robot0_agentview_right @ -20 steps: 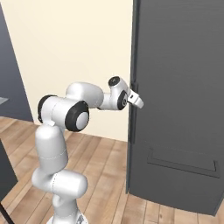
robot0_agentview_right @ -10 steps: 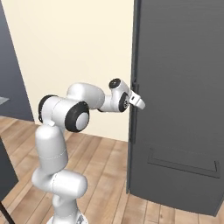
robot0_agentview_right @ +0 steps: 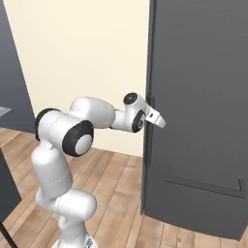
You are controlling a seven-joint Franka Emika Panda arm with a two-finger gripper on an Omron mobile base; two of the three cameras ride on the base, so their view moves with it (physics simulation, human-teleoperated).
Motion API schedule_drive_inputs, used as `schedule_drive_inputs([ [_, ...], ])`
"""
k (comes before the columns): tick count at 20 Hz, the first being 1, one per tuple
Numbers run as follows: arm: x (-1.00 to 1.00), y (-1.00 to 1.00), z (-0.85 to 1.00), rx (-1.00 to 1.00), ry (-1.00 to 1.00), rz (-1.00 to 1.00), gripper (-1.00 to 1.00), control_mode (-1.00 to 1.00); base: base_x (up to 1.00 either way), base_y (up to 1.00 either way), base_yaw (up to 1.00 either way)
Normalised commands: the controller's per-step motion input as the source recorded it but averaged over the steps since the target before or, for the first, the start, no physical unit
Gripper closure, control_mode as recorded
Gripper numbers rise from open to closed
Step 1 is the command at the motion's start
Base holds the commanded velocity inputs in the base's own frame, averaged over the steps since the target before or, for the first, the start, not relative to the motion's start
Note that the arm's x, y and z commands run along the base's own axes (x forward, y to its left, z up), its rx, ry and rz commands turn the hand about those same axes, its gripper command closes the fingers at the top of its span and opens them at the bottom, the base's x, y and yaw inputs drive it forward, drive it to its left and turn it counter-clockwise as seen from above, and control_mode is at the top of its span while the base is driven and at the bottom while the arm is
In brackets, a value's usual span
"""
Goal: Move the hot dog bun to the plate on the dining table and place the condiment next to that plate. Then navigate to the fridge and take the sausage and place it on the plate as well.
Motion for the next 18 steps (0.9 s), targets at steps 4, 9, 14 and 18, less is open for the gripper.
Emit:
schedule_drive_inputs([
  [4,-1.00,-1.00,-0.15,0.00,0.00,-0.02,1.00,-1.00,0.00,0.00,0.00],
  [9,-1.00,-1.00,-0.20,0.00,0.00,-0.07,1.00,-1.00,0.00,0.00,0.00],
  [14,-1.00,-1.00,-0.15,0.00,0.00,-0.09,1.00,-1.00,0.00,0.00,0.00],
  [18,-1.00,-1.00,-0.15,0.00,0.00,-0.10,1.00,-1.00,0.00,0.00,0.00],
])
